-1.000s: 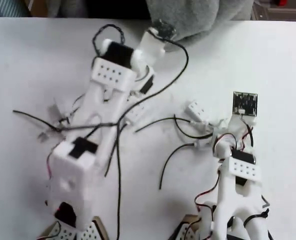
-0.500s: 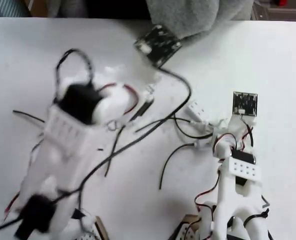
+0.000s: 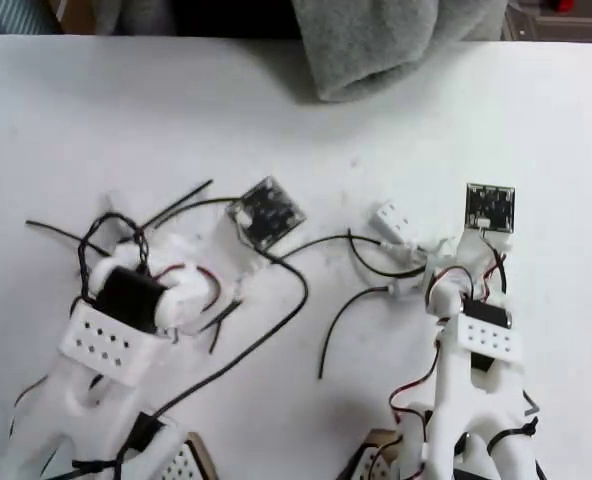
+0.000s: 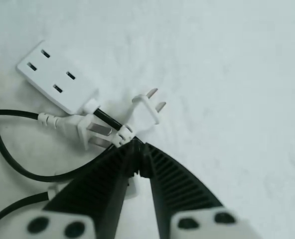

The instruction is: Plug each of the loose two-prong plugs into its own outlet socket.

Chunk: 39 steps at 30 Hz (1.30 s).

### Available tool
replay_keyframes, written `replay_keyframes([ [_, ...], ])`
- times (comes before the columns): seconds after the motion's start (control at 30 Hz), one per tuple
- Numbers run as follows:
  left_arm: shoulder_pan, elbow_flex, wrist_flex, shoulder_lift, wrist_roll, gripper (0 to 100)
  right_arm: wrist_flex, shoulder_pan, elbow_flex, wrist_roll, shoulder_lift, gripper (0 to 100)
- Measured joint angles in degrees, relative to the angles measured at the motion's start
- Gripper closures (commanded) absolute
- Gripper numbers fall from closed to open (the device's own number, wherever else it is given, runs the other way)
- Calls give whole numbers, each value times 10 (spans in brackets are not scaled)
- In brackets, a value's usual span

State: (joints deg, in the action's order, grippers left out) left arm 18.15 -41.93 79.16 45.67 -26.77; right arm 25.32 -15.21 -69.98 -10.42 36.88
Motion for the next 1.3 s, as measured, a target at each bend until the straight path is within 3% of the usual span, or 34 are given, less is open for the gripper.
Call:
replay_keyframes([
  [0.23,-25,-207,-142,3,-21,975,0,0,0,0,0,980],
  [0.43,-27,-316,-222,3,-24,975,0,0,0,0,0,980],
  [0.67,-33,-321,-225,3,-25,975,0,0,0,0,0,980],
  [0.83,-47,-321,-202,4,-79,975,0,0,0,0,0,980],
  [1.1,-212,-321,-196,4,-221,975,0,0,0,0,0,980],
  [1.3,-264,-322,-223,4,-232,975,0,0,0,0,0,980],
])
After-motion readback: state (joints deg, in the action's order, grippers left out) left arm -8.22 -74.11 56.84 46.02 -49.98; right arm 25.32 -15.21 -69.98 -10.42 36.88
